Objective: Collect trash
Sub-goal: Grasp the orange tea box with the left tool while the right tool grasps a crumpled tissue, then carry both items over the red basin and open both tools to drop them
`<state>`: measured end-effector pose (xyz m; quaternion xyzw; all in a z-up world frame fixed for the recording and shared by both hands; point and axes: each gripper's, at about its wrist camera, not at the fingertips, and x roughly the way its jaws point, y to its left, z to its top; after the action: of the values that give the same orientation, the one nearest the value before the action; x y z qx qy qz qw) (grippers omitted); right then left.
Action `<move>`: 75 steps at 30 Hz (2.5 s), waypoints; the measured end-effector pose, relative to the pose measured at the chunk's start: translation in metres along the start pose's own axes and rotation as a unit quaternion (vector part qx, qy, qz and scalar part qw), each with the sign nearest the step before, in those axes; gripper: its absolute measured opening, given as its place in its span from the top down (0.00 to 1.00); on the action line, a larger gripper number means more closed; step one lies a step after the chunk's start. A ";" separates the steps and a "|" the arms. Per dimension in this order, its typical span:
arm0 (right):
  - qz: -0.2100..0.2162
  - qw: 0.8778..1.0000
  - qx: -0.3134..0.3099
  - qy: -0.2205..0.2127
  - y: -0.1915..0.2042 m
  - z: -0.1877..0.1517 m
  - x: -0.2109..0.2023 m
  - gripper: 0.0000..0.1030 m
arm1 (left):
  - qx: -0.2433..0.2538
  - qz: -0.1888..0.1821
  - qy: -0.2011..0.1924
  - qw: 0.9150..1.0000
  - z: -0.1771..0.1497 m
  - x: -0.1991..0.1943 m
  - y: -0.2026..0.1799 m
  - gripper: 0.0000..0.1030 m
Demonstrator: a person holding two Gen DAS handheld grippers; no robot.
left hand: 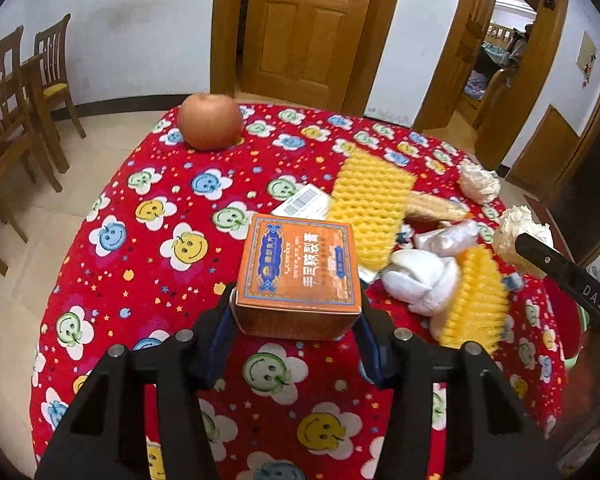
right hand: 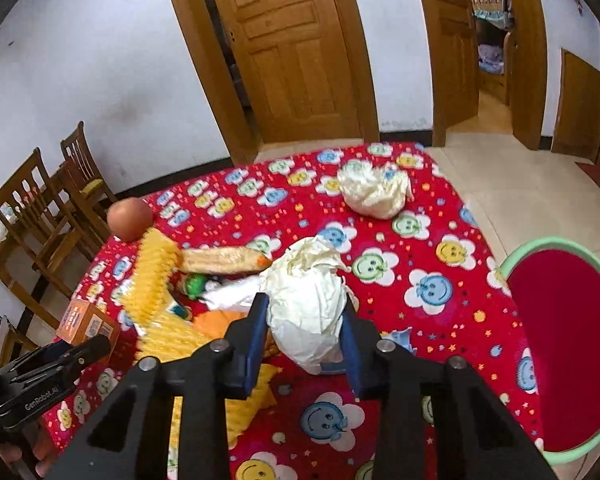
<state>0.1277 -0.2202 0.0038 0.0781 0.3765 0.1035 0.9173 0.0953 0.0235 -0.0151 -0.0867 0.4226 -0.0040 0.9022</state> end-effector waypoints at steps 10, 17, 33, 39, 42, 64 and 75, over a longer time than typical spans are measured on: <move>0.042 0.999 0.022 -0.016 -0.006 0.006 -0.037 0.65 | 0.022 -0.030 -0.016 0.999 0.007 -0.029 -0.025 0.48; 0.031 0.999 0.030 -0.015 -0.017 0.001 -0.052 0.65 | 0.038 -0.051 -0.015 0.998 0.008 -0.037 -0.048 0.48; -0.076 0.992 0.090 -0.034 -0.112 -0.021 -0.102 0.65 | 0.107 -0.112 0.002 0.988 0.013 -0.033 -0.143 0.48; -0.112 0.986 0.120 -0.020 -0.152 -0.036 -0.103 0.64 | 0.139 -0.132 0.019 0.981 0.006 -0.020 -0.186 0.48; -0.123 0.983 0.132 -0.015 -0.171 -0.042 -0.102 0.64 | 0.151 -0.136 0.026 0.979 0.003 -0.014 -0.204 0.48; -0.129 0.971 0.202 -0.026 -0.245 -0.055 -0.109 0.42 | 0.229 -0.166 0.074 0.956 -0.023 0.033 -0.306 0.48; -0.153 0.960 0.230 -0.035 -0.268 -0.067 -0.127 0.37 | 0.262 -0.184 0.082 0.944 -0.040 0.045 -0.340 0.31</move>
<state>0.0270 -0.5067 -0.0174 0.2325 0.3648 -0.1304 0.8921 0.1161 -0.3215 -0.0198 0.0773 0.4562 -0.2876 0.8386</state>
